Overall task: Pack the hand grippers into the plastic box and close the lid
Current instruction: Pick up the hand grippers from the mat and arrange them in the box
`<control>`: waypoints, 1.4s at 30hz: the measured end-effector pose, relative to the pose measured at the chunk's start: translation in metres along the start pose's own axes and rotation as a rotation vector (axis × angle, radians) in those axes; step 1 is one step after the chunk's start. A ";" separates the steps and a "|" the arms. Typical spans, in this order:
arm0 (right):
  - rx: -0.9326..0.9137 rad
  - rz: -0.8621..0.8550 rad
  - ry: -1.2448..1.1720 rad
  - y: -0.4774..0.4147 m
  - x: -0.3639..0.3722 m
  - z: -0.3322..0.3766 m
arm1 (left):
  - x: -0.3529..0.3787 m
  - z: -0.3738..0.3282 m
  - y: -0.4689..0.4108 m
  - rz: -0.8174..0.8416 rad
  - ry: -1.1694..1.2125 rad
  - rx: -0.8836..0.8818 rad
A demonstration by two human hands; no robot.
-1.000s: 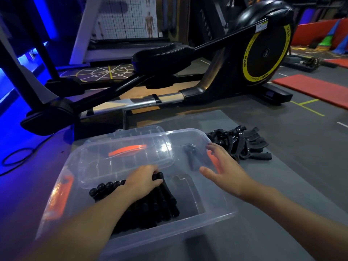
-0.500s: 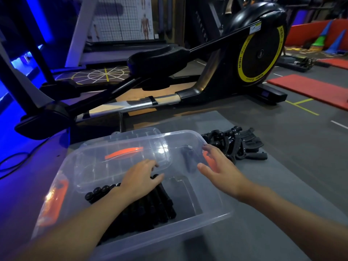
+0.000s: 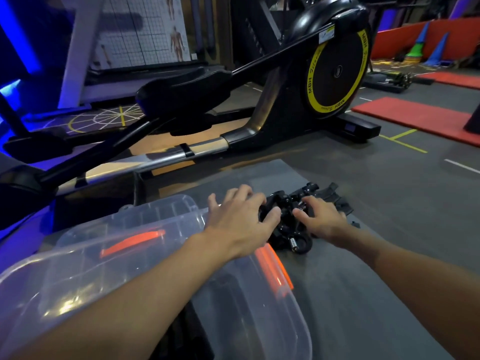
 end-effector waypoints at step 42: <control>-0.013 0.020 0.364 -0.026 0.074 -0.045 | 0.026 0.012 -0.013 -0.013 -0.146 -0.077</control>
Point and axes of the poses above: each hand's wrist, its own y-axis away from the middle knuckle, its own x-axis out of the palm, z = x × y, the point moved 2 cm from there along -y, towards the middle knuckle, and after that the axes turned 4 degrees about x, right-handed, at the moved point
